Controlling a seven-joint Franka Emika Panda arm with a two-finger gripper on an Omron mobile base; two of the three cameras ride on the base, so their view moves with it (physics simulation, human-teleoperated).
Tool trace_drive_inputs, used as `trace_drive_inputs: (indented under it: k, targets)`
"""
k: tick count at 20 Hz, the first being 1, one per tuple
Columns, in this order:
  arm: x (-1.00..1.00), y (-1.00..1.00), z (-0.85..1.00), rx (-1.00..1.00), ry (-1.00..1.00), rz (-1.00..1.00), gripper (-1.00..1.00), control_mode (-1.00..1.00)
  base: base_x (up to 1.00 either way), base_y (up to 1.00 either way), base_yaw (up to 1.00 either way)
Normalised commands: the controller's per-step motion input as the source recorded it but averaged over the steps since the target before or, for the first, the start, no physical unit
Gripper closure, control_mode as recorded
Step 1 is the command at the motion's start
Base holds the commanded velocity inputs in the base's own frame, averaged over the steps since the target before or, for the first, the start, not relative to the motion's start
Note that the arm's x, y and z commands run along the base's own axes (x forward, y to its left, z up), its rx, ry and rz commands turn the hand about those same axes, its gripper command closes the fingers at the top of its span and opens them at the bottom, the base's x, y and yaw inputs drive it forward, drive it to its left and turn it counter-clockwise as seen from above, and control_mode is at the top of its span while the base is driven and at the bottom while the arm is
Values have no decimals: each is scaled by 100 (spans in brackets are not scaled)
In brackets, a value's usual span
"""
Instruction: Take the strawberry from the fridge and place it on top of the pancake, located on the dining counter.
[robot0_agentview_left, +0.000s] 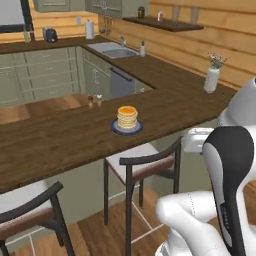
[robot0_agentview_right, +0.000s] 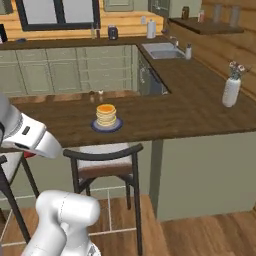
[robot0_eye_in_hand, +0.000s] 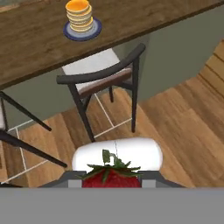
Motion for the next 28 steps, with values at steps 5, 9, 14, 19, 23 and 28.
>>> trace_drive_inputs:
  k: [5,9,14,19,23,28]
  targets:
    - [0,0,0,0,0,0,100,100,43,-77,69]
    - [0,0,0,0,0,0,100,100,5,-89,30]
    - [0,0,0,0,0,0,100,100,18,21,-7]
    - [0,0,0,0,0,0,100,100,37,77,0]
    - [0,0,0,0,0,0,100,100,57,32,3]
    - [0,0,0,0,0,0,100,100,51,-29,6]
